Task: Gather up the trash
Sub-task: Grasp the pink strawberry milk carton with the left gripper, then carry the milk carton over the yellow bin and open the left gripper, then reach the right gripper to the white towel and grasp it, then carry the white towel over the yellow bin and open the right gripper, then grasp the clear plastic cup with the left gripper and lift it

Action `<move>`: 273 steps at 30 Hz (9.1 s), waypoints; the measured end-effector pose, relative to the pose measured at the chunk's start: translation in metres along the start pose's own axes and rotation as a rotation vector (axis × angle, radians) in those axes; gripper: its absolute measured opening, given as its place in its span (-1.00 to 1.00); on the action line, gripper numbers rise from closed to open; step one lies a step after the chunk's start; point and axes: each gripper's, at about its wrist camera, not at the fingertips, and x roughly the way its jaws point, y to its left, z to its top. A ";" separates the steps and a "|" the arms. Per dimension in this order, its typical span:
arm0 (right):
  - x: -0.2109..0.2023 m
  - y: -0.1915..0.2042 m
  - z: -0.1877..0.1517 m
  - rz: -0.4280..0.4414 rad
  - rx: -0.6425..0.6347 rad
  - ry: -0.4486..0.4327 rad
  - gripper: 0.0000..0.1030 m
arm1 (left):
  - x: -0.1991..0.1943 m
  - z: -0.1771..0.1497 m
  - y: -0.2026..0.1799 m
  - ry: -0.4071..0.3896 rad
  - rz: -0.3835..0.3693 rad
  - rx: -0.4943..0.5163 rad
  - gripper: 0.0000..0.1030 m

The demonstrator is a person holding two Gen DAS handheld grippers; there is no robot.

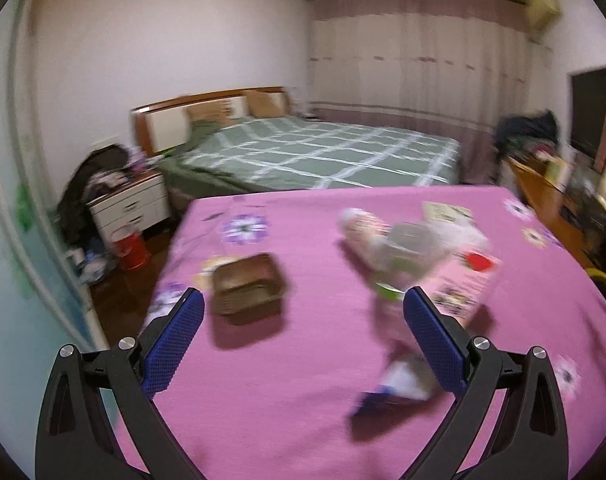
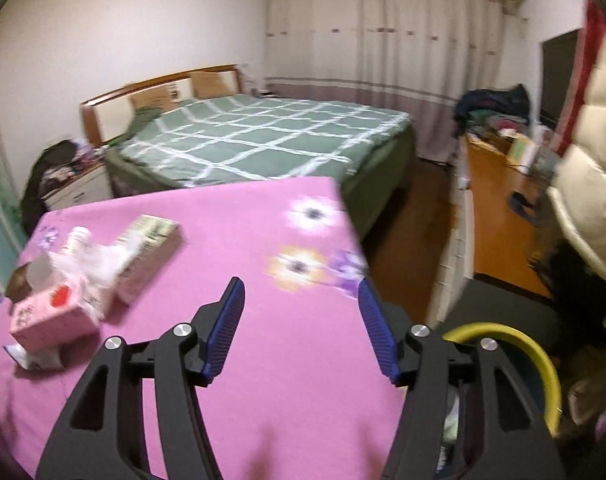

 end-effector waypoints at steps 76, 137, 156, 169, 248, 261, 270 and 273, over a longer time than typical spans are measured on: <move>-0.057 -0.062 -0.025 -0.093 0.160 -0.022 0.24 | 0.016 0.041 -0.219 0.331 -0.309 0.297 0.02; -0.115 -0.045 -0.069 0.019 0.090 0.017 0.44 | -0.030 0.055 -0.061 -0.042 -0.025 -0.074 0.89; 0.039 0.174 -0.009 0.319 -0.104 0.277 0.44 | 0.003 -0.008 0.081 -0.079 0.296 -0.277 0.90; 0.080 0.218 -0.023 0.282 -0.194 0.320 -0.08 | -0.008 -0.006 0.060 -0.096 0.284 -0.248 0.90; 0.034 0.014 0.012 0.085 0.053 0.166 0.00 | 0.014 0.030 -0.026 0.053 0.092 -0.159 0.90; 0.056 0.021 0.001 0.131 0.084 0.201 0.06 | 0.088 0.048 -0.078 0.226 0.120 -0.167 0.90; 0.057 0.018 0.000 0.142 0.103 0.202 0.10 | 0.118 0.048 -0.082 0.274 0.152 -0.195 0.57; 0.056 0.017 0.000 0.141 0.103 0.198 0.12 | 0.121 0.046 -0.080 0.278 0.148 -0.196 0.46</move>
